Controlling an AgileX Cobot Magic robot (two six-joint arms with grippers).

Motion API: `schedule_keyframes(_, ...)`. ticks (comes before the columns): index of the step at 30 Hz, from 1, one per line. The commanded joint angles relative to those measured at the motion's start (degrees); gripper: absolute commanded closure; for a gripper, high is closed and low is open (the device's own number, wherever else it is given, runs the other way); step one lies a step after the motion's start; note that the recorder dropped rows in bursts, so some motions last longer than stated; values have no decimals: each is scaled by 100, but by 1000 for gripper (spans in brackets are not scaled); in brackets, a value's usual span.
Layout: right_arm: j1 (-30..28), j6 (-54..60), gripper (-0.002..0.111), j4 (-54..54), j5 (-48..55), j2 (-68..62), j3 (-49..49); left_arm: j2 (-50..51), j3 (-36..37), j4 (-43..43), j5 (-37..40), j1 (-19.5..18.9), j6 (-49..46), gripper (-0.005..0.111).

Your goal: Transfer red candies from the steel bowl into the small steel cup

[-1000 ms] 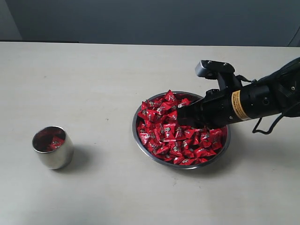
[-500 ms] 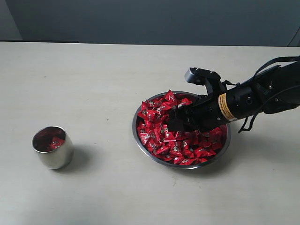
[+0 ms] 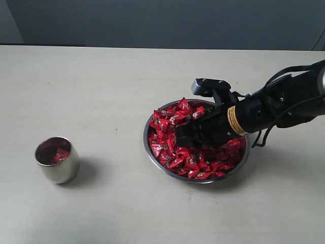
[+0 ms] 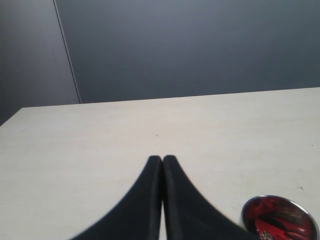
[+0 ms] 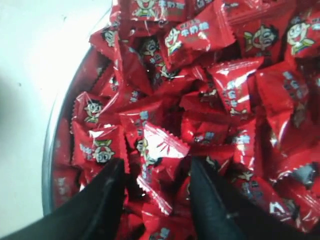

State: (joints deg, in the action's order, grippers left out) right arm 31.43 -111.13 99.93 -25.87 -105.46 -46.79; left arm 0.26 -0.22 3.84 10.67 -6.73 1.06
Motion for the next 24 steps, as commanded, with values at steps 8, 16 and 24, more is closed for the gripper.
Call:
schedule_keyframes(8,1,-6,66,2,-161,-453,-167,-26,22,6,-22,-3,7,106)
schedule_keyframes(16,1,-172,66,2,-314,-452,-382,-26,22,6,-22,-3,7,106)
schedule_keyframes(24,1,-172,66,2,-457,-508,-382,-26,22,6,-22,-3,7,106)
